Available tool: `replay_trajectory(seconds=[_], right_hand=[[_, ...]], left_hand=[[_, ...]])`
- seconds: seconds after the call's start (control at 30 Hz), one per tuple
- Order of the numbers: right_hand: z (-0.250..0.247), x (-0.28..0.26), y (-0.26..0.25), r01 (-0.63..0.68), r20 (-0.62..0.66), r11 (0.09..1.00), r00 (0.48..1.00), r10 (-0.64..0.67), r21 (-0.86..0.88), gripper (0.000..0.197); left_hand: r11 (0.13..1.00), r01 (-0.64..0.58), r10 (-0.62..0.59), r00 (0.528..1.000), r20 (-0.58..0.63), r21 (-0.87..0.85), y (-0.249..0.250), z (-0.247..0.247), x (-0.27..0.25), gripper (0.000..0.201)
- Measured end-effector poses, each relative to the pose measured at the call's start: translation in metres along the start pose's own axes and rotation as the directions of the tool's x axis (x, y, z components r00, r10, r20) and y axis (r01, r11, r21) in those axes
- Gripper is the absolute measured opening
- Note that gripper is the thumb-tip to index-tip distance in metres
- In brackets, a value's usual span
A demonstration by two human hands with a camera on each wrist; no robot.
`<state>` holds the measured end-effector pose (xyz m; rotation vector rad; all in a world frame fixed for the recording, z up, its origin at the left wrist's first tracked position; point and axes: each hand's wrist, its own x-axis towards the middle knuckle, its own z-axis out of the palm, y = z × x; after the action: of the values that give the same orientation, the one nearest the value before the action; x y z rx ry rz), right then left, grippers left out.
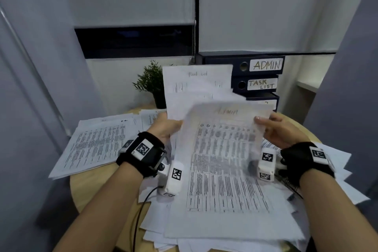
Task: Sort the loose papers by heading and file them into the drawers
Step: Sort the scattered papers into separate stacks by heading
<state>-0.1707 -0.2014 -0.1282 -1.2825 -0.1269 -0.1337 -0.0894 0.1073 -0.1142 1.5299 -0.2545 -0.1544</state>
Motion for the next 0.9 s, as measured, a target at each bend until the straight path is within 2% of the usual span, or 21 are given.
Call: replay_trajectory(seconds=[0.03, 0.1, 0.17, 0.23, 0.3, 0.33, 0.37, 0.4, 0.43, 0.47, 0.5, 0.53, 0.6, 0.63, 0.7, 0.73, 0.8, 0.87, 0.9], right_hand=[[0.002, -0.001, -0.003, 0.010, -0.010, 1.000, 1.000, -0.010, 0.012, 0.065], [0.010, -0.002, -0.013, 0.039, 0.001, 0.999, 0.999, -0.039, 0.020, 0.049], [0.017, 0.000, -0.025, 0.086, -0.030, 0.995, 0.996, -0.085, 0.042, 0.043], [0.019, 0.011, -0.036, 0.145, -0.172, 0.989, 0.975, -0.142, 0.005, 0.044], [0.032, 0.023, -0.053, 0.182, -0.381, 0.946, 0.882, -0.277, -0.267, 0.037], [0.041, 0.029, -0.060, 0.189, -0.387, 0.885, 0.846, -0.366, -0.426, 0.034], [0.054, 0.031, -0.065, 0.201, -0.332, 0.816, 0.841, -0.427, -0.542, 0.029], [0.068, 0.033, -0.068, 0.221, -0.277, 0.789, 0.854, -0.440, -0.574, 0.024], [0.080, 0.033, -0.070, 0.238, -0.235, 0.774, 0.864, -0.445, -0.587, 0.030], [0.088, 0.034, -0.070, 0.244, -0.188, 0.773, 0.887, -0.422, -0.586, 0.050], [0.096, 0.035, -0.071, 0.245, -0.138, 0.794, 0.915, -0.379, -0.557, 0.063], [0.099, 0.037, -0.070, 0.252, -0.098, 0.819, 0.932, -0.348, -0.515, 0.063], [0.108, 0.040, -0.078, 0.289, -0.079, 0.832, 0.927, -0.366, -0.474, 0.042], [0.111, 0.043, -0.081, 0.304, -0.107, 0.834, 0.914, -0.392, -0.461, 0.041], [0.119, 0.042, -0.089, 0.314, -0.114, 0.827, 0.906, -0.408, -0.466, 0.057], [0.122, 0.041, -0.091, 0.320, -0.087, 0.832, 0.913, -0.399, -0.453, 0.056], [0.124, 0.042, -0.089, 0.328, -0.017, 0.838, 0.928, -0.372, -0.436, 0.036], [0.120, 0.047, -0.081, 0.324, -0.006, 0.826, 0.930, -0.368, -0.461, 0.027], [0.120, 0.050, -0.078, 0.325, -0.014, 0.813, 0.925, -0.379, -0.484, 0.022]], left_hand=[[0.997, -0.076, 0.075, 0.996, -0.056, -0.019, 0.009, 0.002, -0.003, 0.041], [0.972, -0.231, 0.216, 0.957, -0.195, -0.053, 0.033, 0.004, -0.008, 0.035], [0.921, -0.387, 0.349, 0.871, -0.346, -0.044, 0.060, -0.001, -0.013, 0.035], [0.861, -0.507, 0.449, 0.792, -0.413, -0.036, 0.086, -0.006, -0.020, 0.027], [0.803, -0.596, 0.532, 0.721, -0.444, -0.004, 0.108, -0.007, -0.029, 0.014], [0.779, -0.627, 0.563, 0.690, -0.456, 0.013, 0.115, -0.006, -0.032, 0.010], [0.758, -0.652, 0.587, 0.664, -0.464, 0.025, 0.120, -0.005, -0.034, 0.009], [0.740, -0.671, 0.607, 0.642, -0.468, 0.041, 0.122, -0.002, -0.037, 0.010], [0.729, -0.682, 0.624, 0.627, -0.467, 0.057, 0.123, 0.002, -0.039, 0.009], [0.719, -0.691, 0.637, 0.616, -0.463, 0.071, 0.123, 0.005, -0.041, 0.007], [0.710, -0.700, 0.647, 0.610, -0.458, 0.071, 0.123, 0.007, -0.043, 0.006], [0.701, -0.710, 0.655, 0.606, -0.451, 0.063, 0.123, 0.009, -0.045, 0.008], [0.676, -0.735, 0.679, 0.593, -0.434, 0.053, 0.125, 0.010, -0.047, 0.006], [0.664, -0.746, 0.692, 0.590, -0.415, 0.046, 0.127, 0.010, -0.048, 0.005], [0.671, -0.739, 0.703, 0.611, -0.365, 0.056, 0.129, 0.008, -0.044, 0.019], [0.689, -0.720, 0.702, 0.632, -0.328, 0.086, 0.127, 0.005, -0.039, 0.027], [0.739, -0.657, 0.671, 0.700, -0.246, 0.145, 0.117, 0.000, -0.027, 0.051], [0.797, -0.572, 0.603, 0.772, -0.199, 0.195, 0.104, -0.003, -0.019, 0.074], [0.813, -0.541, 0.578, 0.794, -0.188, 0.215, 0.098, -0.005, -0.016, 0.080]])
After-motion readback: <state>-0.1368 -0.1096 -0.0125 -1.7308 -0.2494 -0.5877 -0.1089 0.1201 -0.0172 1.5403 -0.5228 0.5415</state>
